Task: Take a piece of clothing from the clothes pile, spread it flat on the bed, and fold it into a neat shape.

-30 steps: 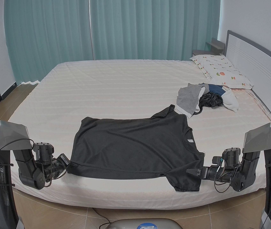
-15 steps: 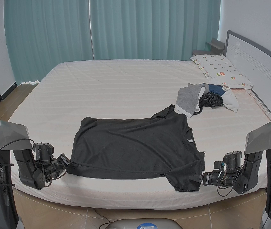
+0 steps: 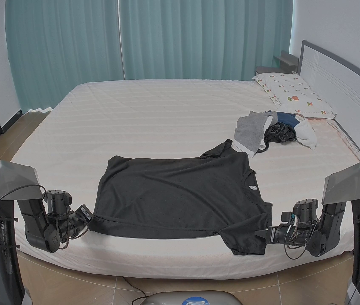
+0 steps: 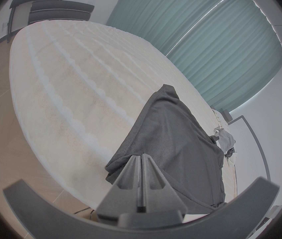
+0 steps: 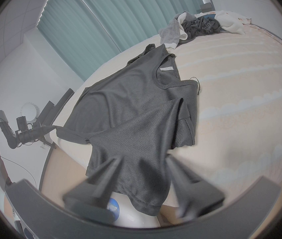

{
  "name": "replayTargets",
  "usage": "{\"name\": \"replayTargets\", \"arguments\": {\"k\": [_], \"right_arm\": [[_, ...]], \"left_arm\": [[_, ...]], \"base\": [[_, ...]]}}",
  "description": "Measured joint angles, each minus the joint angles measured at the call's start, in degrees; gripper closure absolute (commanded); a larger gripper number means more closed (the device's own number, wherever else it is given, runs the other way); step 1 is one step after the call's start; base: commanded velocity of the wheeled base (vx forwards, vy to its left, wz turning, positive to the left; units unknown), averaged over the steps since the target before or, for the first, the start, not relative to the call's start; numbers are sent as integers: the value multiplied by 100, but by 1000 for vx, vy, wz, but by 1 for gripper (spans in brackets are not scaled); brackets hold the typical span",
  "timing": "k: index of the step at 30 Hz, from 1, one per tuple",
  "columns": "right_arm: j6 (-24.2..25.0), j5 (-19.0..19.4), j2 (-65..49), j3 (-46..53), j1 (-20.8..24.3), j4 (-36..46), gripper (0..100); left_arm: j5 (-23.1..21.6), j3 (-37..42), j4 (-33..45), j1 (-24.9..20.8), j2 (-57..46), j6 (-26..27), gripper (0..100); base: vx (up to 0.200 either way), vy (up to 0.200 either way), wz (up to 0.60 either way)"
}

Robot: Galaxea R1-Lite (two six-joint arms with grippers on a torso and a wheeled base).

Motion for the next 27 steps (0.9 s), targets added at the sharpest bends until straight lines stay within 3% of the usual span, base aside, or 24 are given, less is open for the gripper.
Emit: {"name": "replayTargets", "arguments": {"k": [16,21,27], "right_arm": [[-43,-54,-405,824,-207,-99,100],[-73,367,-703,1213,-444,-168,100],[-357,529,-933,1488,-642,-187,100]], "left_arm": [[40,52,-23,0,6,145,100],[139,256,-33,2,-28,472,100],[196,490,-39,-12,-116,956,100]], "base": [[0,0,0],[0,0,0],[0,0,0]]}}
